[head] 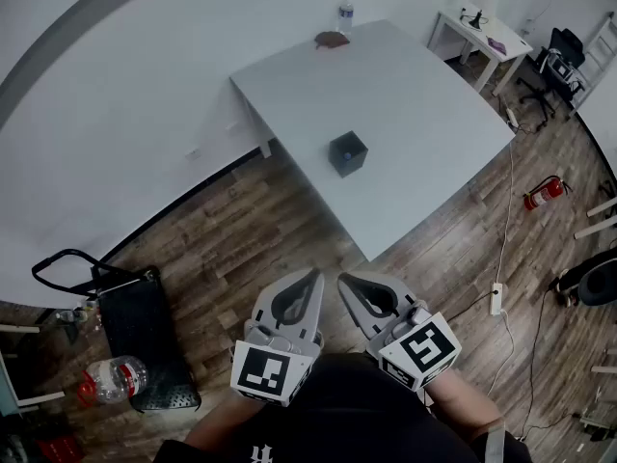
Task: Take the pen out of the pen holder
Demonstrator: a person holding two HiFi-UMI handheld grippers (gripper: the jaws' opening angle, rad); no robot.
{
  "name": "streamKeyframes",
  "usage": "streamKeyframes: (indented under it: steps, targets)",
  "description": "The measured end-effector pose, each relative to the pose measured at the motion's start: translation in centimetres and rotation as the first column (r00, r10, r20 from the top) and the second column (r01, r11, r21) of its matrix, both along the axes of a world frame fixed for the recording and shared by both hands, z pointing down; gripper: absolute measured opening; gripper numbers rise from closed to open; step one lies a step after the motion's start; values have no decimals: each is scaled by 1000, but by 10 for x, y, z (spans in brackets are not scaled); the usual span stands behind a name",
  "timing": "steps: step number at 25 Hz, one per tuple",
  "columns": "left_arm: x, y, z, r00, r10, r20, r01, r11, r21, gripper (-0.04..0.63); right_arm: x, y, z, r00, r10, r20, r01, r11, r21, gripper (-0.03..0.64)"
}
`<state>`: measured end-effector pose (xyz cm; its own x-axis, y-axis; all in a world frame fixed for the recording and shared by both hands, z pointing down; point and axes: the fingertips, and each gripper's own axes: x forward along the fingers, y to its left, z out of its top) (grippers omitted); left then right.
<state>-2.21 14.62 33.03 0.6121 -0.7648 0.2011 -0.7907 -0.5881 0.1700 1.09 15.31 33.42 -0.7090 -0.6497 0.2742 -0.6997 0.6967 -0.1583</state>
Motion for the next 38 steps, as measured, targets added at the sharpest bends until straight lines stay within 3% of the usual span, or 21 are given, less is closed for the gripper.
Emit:
streamKeyframes:
  steps: [10, 18, 27, 34, 38]
  targets:
    - [-42, -59, 11, 1000, 20, -20, -21, 1000, -18, 6, -25, -71, 26, 999, 50, -13, -51, 996, -77, 14]
    - [-26, -86, 5, 999, 32, -34, -32, 999, 5, 6, 17, -131, 54, 985, 134, -109, -142, 988, -67, 14]
    - [-5, -143, -2, 1000, 8, -16, -8, 1000, -2, 6, 43, -218, 102, 972, 116, -204, -135, 987, -83, 14]
    - [0, -178, 3, 999, -35, 28, 36, 998, -45, 6, 64, -270, 173, 928, 68, -367, -122, 984, -127, 38]
    - [-5, -192, 13, 995, -80, 53, 85, 993, -84, 6, 68, -287, 216, 883, 12, -469, -97, 983, -159, 73]
